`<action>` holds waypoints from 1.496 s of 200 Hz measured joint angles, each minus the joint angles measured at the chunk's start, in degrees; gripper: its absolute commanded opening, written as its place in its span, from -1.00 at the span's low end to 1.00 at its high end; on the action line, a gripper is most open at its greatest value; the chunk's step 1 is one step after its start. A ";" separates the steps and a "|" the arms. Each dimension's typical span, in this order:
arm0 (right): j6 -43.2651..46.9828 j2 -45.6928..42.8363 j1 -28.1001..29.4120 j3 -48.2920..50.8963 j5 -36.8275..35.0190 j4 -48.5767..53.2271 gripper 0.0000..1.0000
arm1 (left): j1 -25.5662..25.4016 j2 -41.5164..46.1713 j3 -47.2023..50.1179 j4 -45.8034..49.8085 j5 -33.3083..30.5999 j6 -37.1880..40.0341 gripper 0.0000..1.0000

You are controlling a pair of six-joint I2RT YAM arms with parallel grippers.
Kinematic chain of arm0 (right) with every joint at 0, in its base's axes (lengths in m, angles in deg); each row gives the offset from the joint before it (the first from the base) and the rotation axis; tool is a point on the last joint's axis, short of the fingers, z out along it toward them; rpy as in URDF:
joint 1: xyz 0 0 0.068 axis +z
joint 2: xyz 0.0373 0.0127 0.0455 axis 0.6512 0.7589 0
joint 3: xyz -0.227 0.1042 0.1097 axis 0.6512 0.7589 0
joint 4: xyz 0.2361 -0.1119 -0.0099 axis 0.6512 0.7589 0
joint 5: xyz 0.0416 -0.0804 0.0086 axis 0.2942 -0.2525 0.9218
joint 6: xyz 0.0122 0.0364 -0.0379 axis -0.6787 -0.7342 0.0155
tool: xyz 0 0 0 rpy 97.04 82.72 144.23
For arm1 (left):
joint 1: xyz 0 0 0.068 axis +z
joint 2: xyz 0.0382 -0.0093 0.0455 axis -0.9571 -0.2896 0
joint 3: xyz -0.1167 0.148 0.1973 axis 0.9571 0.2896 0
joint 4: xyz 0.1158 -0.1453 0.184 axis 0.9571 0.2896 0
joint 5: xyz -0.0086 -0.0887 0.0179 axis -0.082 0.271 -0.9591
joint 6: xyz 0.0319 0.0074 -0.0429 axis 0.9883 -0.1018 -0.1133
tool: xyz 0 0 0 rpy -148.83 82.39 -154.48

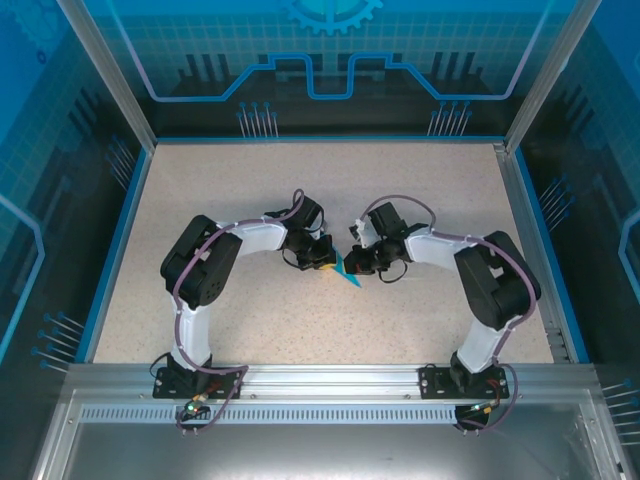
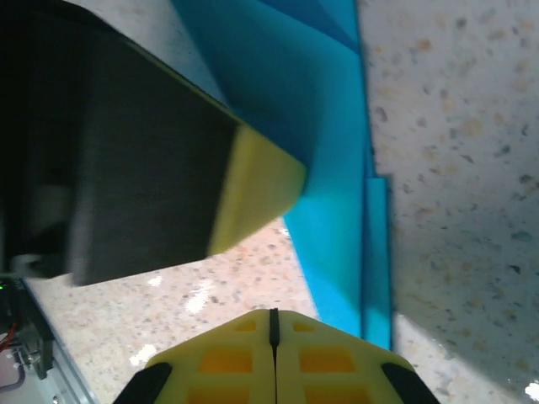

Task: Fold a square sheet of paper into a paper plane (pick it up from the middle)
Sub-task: Fold the wing for the fifth time at the center of the table.

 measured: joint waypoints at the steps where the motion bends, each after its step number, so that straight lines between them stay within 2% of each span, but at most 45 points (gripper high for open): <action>1: -0.02 0.09 0.00 0.00 -0.02 0.02 -0.90 | 0.00 0.00 0.00 0.02 0.02 0.00 -0.95; 50: -0.48 2.84 -0.11 0.33 -1.60 -0.17 -0.90 | 0.00 0.02 -0.04 -0.02 0.02 1.31 -0.91; 125: -1.03 3.32 -0.11 0.22 -1.95 -0.02 -0.91 | 0.24 2.73 1.64 -2.75 -1.51 5.84 -0.64; 155: -1.51 3.48 -0.13 0.13 -1.95 0.15 -0.91 | 0.28 4.87 2.29 -4.66 -2.97 6.91 -0.64; 257: -1.53 3.80 -0.13 -0.50 -1.97 1.05 -0.92 | 0.74 2.99 2.29 -4.66 -9.42 7.74 -0.67; 299: -1.53 3.91 -0.13 -0.63 -1.99 1.29 -0.92 | 1.62 2.25 2.16 -4.50 -9.14 8.50 -0.67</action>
